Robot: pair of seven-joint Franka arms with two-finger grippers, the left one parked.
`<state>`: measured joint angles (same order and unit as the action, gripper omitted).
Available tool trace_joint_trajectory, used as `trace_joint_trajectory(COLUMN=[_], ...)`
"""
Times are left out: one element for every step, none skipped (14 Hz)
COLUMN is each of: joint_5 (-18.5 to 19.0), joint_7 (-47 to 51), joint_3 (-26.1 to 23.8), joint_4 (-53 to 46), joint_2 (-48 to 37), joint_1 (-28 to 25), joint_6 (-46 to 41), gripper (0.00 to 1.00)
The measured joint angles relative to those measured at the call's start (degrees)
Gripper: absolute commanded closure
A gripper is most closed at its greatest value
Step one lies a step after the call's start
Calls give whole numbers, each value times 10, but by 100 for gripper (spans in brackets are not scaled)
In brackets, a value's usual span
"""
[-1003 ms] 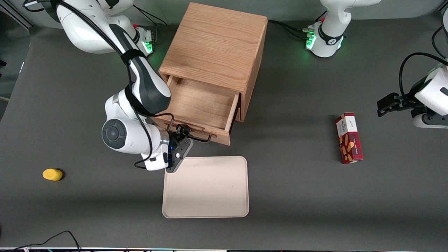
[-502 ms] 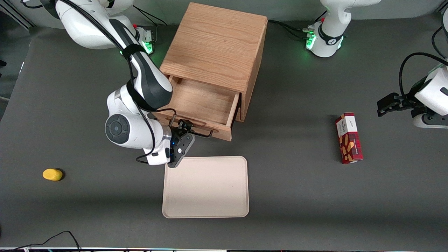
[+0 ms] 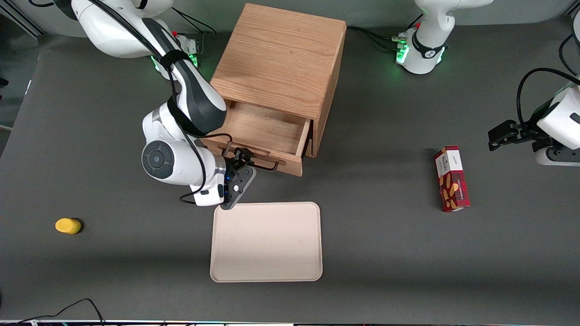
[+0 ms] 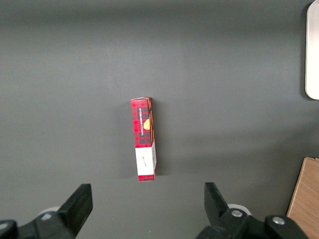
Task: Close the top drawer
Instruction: 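Push the drawer into the cabinet with the right gripper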
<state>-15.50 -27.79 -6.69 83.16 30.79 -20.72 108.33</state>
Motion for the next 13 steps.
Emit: trace_joint_trajectory(joint_5=[0,1,1,1,1,1,1,1,1,1,1,2,2], joint_7=[4,7,10,11,12,13,15,19,24,27,29,31,34], joint_3=[-3,-6,-8,-10,-11,-12,-12,-12,-13,-16,-18,-20,-22], joint_4=[4,10,14,18,21,24,27,31,33,35,38,41,46], joint_2=[-3,-6,-9,-12,-14,-16,-18,-20,-22,-23,-24,-27,-30], joint_1=[1,1,1,1,1,1,1,1,1,1,1,2,2], joint_6=[0,0,1,1,2,5,6,7,7,7,7,7,7], gripper=[0,0,0,0,0,0,0,0,0,0,0,0,0])
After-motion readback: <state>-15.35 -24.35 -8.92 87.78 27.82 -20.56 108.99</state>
